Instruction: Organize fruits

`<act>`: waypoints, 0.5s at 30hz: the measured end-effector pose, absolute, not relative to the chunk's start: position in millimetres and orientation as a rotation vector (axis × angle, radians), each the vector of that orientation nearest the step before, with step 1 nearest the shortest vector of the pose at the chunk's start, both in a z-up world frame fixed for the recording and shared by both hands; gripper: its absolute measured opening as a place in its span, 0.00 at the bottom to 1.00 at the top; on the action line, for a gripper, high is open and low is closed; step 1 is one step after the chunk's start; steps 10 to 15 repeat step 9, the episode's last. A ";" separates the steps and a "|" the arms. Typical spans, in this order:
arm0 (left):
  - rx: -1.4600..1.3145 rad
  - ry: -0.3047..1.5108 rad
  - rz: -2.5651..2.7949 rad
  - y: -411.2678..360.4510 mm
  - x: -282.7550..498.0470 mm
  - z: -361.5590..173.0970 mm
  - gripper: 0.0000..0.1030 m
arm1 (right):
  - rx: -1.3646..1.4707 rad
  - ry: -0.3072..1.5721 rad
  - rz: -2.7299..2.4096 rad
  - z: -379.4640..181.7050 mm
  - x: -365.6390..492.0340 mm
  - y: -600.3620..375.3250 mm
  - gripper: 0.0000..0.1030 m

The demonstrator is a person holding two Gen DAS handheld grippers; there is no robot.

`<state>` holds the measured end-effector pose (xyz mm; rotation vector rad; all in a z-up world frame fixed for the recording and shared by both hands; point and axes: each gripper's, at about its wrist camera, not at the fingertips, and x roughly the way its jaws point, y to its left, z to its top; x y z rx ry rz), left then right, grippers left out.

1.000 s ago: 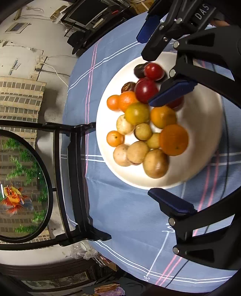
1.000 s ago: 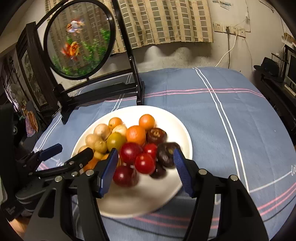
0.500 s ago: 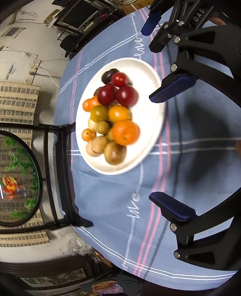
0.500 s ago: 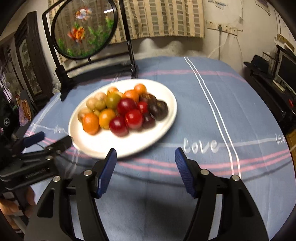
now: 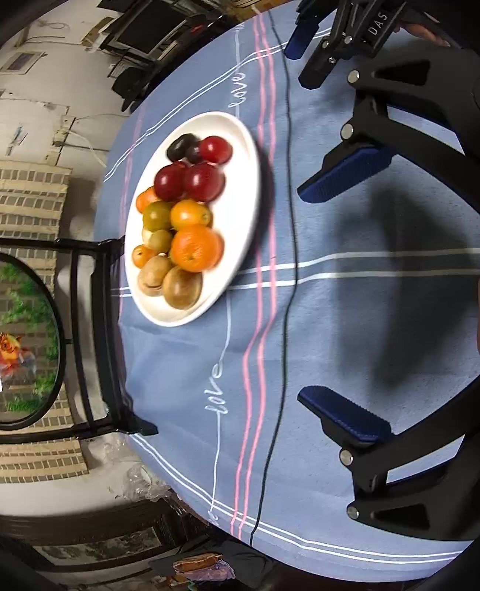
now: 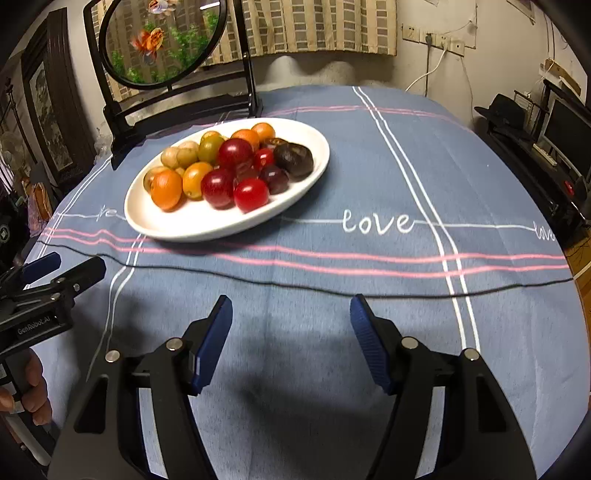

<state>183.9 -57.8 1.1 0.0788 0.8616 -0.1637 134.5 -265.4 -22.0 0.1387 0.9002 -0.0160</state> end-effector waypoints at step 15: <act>0.104 0.879 -0.175 -61.2 172.2 -13.1 0.98 | 0.154 0.927 -0.008 -30.3 127.8 -268.5 0.65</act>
